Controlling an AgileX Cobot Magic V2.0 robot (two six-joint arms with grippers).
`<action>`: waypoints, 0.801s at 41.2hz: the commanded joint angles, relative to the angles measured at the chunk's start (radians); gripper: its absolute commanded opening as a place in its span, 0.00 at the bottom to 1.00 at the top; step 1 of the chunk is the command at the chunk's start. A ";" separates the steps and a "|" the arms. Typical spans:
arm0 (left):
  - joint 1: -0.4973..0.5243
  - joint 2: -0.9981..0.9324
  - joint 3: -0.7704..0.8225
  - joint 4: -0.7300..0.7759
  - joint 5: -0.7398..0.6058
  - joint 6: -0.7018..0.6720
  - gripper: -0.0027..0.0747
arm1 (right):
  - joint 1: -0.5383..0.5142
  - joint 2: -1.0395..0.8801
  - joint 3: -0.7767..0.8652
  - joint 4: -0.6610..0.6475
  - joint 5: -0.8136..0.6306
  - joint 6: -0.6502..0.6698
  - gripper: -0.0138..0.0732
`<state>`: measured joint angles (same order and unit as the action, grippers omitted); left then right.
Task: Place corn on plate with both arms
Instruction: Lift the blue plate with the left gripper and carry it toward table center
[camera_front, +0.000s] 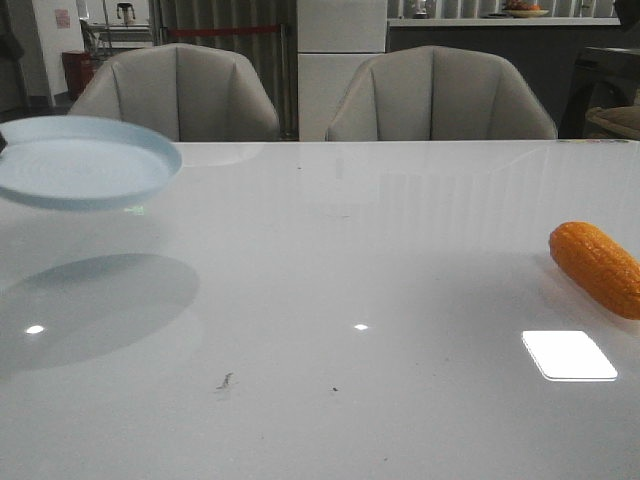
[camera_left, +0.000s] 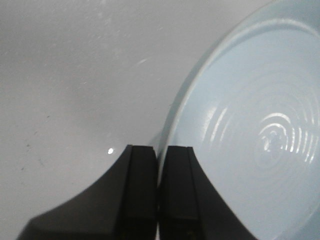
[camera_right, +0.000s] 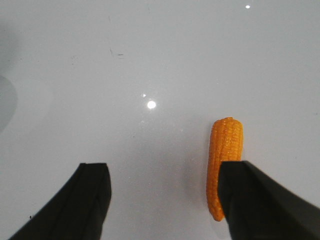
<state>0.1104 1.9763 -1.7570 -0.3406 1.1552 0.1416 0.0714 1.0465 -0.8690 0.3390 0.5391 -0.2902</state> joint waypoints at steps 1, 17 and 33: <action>-0.025 -0.069 -0.090 -0.104 0.029 -0.003 0.16 | 0.001 -0.014 -0.036 0.019 -0.059 0.000 0.80; -0.281 -0.038 -0.120 -0.170 0.032 -0.003 0.16 | 0.001 -0.014 -0.036 0.019 -0.059 0.000 0.80; -0.483 0.092 -0.116 -0.065 0.019 -0.018 0.16 | 0.001 -0.014 -0.036 0.019 -0.059 0.000 0.80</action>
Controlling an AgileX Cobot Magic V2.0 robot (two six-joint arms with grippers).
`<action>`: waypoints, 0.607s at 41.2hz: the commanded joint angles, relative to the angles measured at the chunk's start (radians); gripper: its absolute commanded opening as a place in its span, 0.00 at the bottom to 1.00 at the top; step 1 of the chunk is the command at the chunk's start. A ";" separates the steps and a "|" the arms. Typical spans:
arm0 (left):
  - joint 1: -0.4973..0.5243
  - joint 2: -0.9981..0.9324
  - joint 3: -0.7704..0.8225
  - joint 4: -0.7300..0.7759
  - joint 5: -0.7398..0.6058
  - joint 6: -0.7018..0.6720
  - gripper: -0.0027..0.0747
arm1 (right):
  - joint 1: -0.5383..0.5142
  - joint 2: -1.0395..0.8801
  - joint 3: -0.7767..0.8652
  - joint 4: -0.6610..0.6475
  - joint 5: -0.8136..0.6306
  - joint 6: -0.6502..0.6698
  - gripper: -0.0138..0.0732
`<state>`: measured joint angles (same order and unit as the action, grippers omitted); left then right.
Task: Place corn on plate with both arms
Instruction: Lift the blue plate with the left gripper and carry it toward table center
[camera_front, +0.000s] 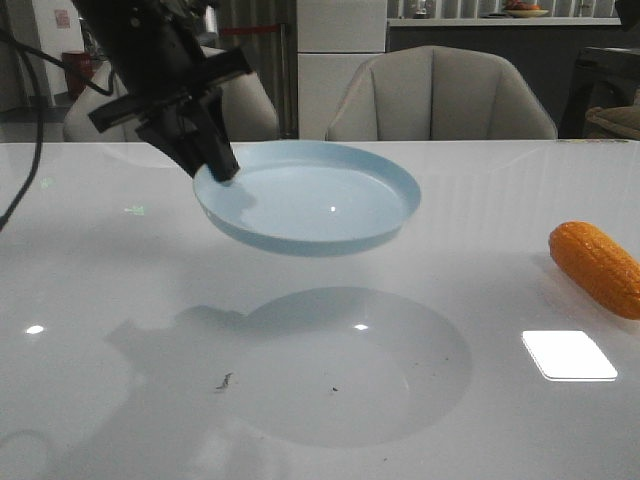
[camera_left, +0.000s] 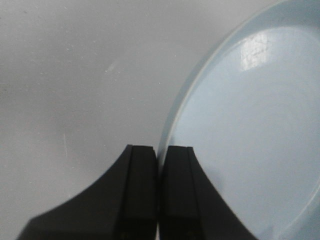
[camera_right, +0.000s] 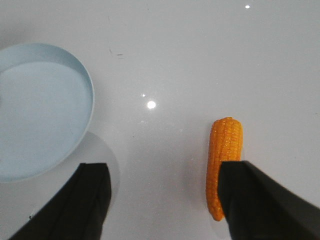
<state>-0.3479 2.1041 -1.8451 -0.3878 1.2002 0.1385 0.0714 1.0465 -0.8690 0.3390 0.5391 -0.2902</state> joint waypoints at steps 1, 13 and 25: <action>-0.028 -0.027 -0.028 -0.016 -0.032 -0.014 0.16 | 0.001 -0.014 -0.036 0.019 -0.059 0.000 0.80; -0.030 0.048 -0.028 0.030 -0.082 -0.033 0.16 | 0.001 -0.014 -0.036 0.019 -0.051 0.000 0.80; -0.028 0.052 -0.028 0.082 -0.080 -0.033 0.17 | 0.001 -0.014 -0.036 0.019 -0.051 0.000 0.80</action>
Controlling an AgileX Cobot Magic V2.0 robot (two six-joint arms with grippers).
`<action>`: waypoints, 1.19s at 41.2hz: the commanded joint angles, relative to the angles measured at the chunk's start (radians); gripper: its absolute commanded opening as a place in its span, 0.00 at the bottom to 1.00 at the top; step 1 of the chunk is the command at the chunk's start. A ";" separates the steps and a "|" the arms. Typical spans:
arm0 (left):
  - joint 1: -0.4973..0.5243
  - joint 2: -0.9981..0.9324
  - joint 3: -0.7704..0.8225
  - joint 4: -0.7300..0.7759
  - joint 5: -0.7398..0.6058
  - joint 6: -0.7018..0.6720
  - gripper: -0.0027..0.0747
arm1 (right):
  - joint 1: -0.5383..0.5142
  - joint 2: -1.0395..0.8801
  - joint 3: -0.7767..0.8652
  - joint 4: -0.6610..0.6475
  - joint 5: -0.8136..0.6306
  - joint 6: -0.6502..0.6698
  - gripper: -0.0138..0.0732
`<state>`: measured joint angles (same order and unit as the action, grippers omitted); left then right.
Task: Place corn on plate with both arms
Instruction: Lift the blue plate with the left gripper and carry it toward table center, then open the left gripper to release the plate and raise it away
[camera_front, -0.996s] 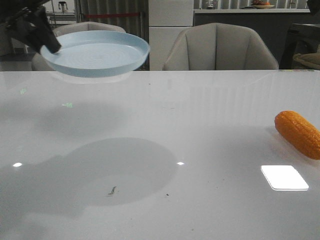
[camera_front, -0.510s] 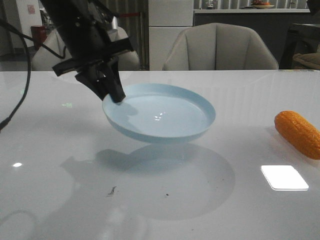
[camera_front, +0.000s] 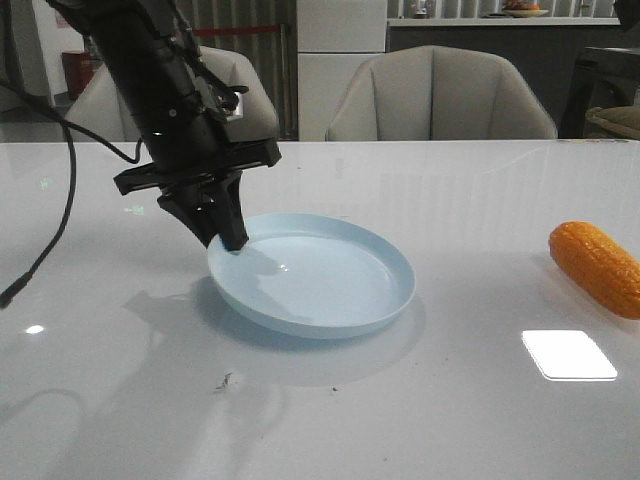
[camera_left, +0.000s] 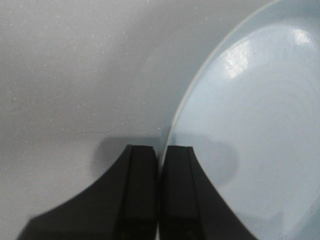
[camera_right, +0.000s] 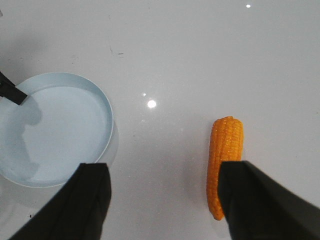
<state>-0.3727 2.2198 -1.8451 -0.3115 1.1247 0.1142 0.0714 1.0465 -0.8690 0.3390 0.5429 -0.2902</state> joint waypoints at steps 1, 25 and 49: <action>-0.004 -0.063 -0.028 0.016 0.003 -0.009 0.17 | 0.001 -0.014 -0.036 0.019 -0.055 0.000 0.80; -0.006 -0.065 -0.060 0.068 0.041 -0.007 0.62 | 0.001 -0.014 -0.036 0.019 -0.055 0.000 0.80; 0.010 -0.180 -0.475 0.415 -0.035 -0.100 0.62 | 0.001 -0.014 -0.036 0.019 -0.029 0.000 0.80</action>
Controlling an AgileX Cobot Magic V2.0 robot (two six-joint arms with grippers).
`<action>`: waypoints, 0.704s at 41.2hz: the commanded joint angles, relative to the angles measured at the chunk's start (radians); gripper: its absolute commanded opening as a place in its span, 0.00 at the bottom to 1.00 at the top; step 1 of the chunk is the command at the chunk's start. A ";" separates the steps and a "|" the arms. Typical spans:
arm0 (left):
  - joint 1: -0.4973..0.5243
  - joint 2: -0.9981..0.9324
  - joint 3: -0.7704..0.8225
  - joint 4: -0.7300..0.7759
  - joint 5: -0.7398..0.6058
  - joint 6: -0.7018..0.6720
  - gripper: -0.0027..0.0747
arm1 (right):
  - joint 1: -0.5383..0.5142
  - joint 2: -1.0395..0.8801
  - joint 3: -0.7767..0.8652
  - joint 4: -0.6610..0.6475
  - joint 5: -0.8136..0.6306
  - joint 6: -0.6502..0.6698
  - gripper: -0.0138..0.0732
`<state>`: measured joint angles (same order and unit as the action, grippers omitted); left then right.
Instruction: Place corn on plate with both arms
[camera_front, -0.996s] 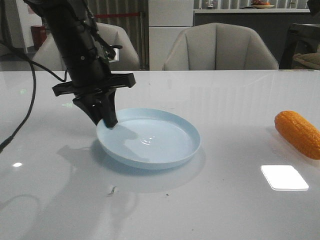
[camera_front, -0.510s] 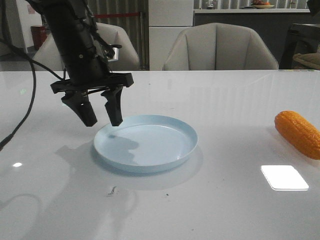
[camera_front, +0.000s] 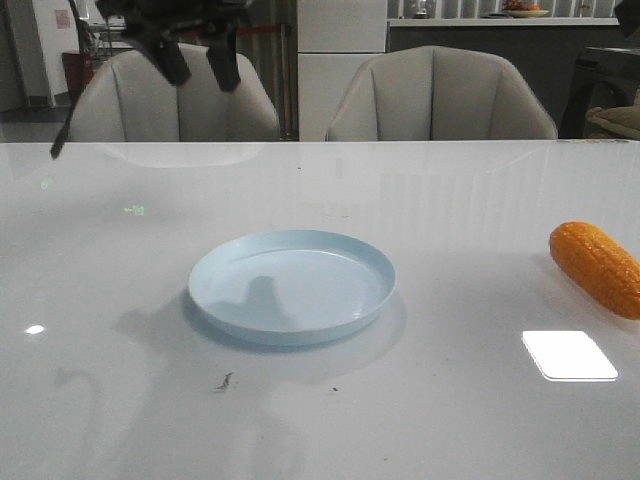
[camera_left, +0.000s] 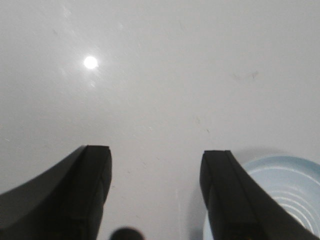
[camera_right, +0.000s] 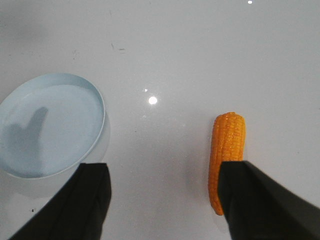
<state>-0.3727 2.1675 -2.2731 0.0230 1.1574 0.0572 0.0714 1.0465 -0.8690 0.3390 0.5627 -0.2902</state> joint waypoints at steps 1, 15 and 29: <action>0.014 -0.143 -0.047 0.106 -0.068 -0.057 0.62 | 0.001 -0.014 -0.036 0.019 -0.048 0.000 0.80; 0.067 -0.364 -0.029 0.251 -0.062 -0.081 0.62 | 0.001 -0.014 -0.036 0.019 -0.049 0.000 0.80; 0.184 -0.595 0.217 0.285 -0.157 -0.081 0.62 | 0.001 -0.014 -0.036 0.019 -0.049 0.000 0.80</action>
<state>-0.2166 1.6701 -2.1100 0.2900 1.0997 -0.0127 0.0714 1.0465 -0.8690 0.3390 0.5700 -0.2902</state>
